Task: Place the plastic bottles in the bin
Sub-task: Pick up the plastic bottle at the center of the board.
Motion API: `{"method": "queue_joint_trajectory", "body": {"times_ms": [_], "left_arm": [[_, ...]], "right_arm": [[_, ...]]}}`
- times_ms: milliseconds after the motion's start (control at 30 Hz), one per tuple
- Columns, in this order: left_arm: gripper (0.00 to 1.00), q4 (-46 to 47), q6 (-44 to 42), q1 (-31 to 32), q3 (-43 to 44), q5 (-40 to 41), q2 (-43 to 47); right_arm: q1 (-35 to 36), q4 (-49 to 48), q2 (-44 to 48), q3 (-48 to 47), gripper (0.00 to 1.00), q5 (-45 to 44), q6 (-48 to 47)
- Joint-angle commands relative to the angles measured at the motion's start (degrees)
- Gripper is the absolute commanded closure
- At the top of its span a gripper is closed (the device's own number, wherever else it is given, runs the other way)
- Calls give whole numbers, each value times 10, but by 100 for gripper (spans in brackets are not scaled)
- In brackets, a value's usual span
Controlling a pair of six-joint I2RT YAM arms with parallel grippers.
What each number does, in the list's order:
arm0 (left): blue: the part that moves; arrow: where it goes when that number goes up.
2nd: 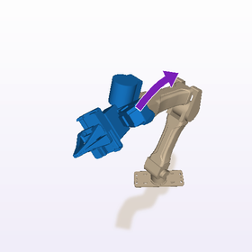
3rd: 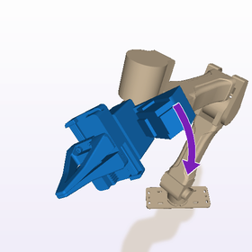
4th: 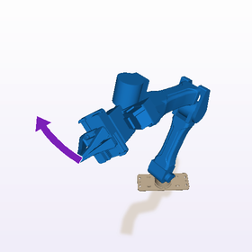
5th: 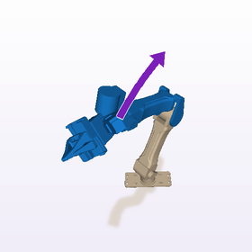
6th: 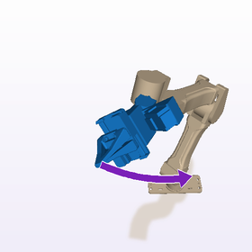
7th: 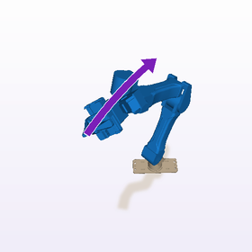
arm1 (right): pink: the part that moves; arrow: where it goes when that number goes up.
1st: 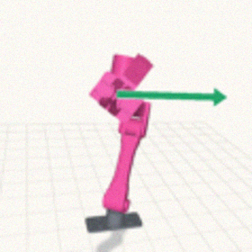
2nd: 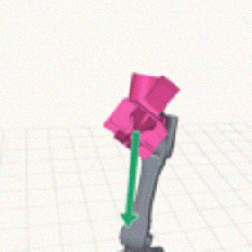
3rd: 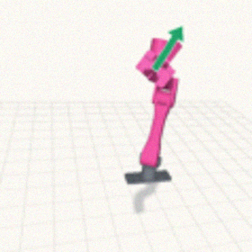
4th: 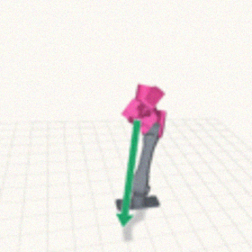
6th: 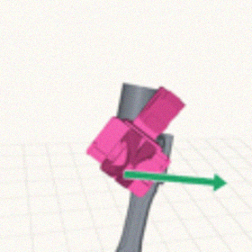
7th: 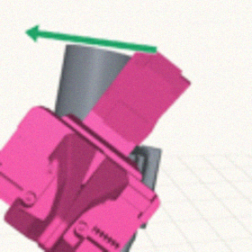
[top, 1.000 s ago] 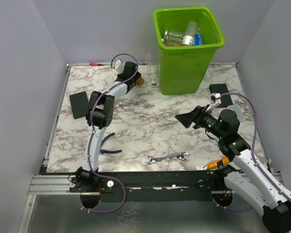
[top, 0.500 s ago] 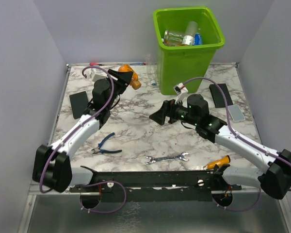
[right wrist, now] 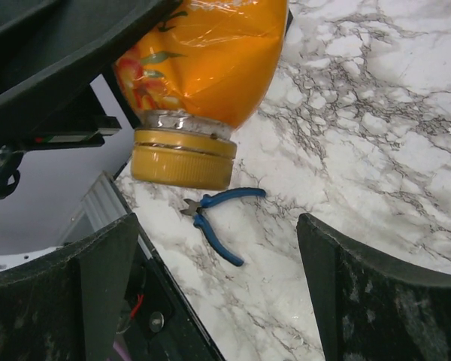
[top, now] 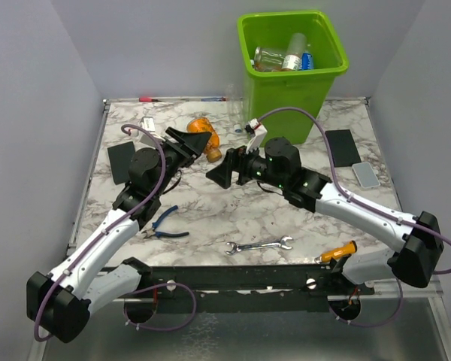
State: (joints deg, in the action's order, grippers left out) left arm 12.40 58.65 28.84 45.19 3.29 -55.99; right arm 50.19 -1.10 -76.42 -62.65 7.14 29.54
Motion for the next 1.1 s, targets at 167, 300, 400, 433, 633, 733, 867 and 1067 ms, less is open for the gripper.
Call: {"method": "queue_joint_trajectory", "body": {"times_ms": [167,300,400,433,633,733,867,1067], "left_arm": [[91,-26,-35,16,-21,-8,27],[93,-32,-42,18,-32,-4,38],[93,-33,-43,19,-34,-6,43],[93,-32,-43,19,-33,-8,44],[76,-35,-47,20,-30,-8,54],[13,-74,-52,20,-15,16,69],[1,-158,-97,20,23,101,101],[1,-189,-151,20,46,146,110]], "right_arm": [[17,-9,-41,-41,14,-67,5],[18,-22,-51,-53,26,-68,-2],[17,-17,-66,-67,46,-59,-2],[17,-16,-68,-68,51,-54,-1],[17,-8,-61,-69,79,-44,-1],[17,24,-32,-79,98,-66,-24],[17,114,18,-145,100,-144,-97],[14,225,2,-358,100,-317,-246]]}}
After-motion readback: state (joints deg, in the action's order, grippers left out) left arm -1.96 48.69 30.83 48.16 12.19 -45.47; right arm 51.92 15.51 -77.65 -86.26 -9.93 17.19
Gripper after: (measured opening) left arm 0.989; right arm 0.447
